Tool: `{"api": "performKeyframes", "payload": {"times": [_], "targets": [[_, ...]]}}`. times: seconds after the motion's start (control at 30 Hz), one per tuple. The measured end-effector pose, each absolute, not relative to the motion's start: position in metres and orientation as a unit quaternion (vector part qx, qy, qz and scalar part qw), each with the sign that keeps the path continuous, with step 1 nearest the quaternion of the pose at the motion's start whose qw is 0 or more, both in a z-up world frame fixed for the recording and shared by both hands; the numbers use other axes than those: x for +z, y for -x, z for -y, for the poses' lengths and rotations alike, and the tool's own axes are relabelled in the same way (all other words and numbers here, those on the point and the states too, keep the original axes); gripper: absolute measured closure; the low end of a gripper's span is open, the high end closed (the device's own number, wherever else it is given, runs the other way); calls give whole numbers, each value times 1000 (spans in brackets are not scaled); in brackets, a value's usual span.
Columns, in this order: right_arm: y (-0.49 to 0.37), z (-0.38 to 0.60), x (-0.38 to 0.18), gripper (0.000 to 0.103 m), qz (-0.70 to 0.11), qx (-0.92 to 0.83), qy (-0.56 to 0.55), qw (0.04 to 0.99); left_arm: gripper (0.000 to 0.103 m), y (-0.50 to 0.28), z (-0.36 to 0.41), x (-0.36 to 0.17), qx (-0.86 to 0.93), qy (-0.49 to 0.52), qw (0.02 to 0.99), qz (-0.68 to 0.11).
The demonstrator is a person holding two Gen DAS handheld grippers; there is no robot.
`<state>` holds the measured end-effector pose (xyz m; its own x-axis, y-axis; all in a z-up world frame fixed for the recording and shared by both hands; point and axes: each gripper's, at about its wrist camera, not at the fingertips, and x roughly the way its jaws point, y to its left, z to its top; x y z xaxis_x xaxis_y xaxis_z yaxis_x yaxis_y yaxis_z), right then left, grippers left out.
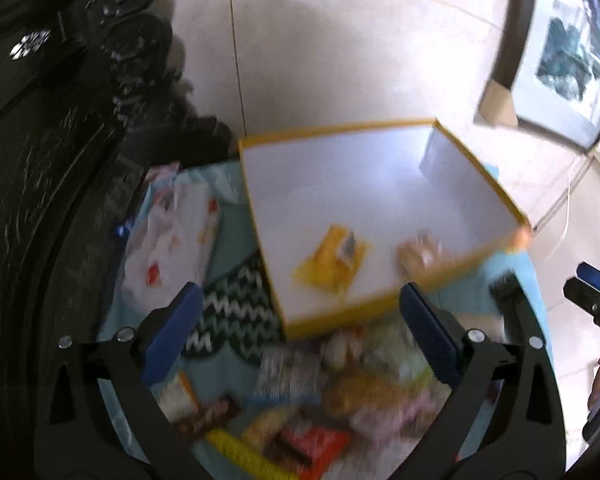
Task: Organize snacks
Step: 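Carry both snacks over the yellow box and open both tools to drop them, then grasp the long dark sausage pack with the right tool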
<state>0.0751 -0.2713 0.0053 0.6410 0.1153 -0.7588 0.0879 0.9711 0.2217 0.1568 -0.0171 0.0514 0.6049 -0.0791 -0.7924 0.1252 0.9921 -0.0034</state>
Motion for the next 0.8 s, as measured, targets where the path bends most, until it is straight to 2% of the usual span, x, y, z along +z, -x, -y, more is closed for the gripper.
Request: {"api": "performKeyframes", "payload": {"times": [0.2, 0.3, 0.43, 0.5, 0.6, 0.67, 0.73, 0.8], "targets": [[3, 269, -60, 5, -525, -30, -74, 847, 2, -105, 1, 9, -41, -41, 864, -500], [20, 257, -86, 5, -551, -44, -48, 832, 2, -86, -20, -11, -27, -17, 845, -533], [18, 244, -108, 13, -560, -66, -28, 825, 2, -68, -41, -22, -11, 12, 832, -555], [12, 244, -119, 19, -571, -83, -20, 816, 2, -62, -51, -24, -1, 17, 831, -556], [10, 250, -132, 41, -582, -88, -45, 807, 2, -56, -61, -25, 13, 25, 830, -557], [11, 251, -129, 68, -577, -85, -49, 811, 2, -53, -67, -27, 22, 31, 828, -560], [11, 256, -125, 74, -582, -80, -72, 806, 2, -51, -74, -28, 27, 41, 828, -559], [14, 262, -117, 76, -579, -70, -101, 806, 2, -50, -74, -27, 25, 39, 829, -558]]}}
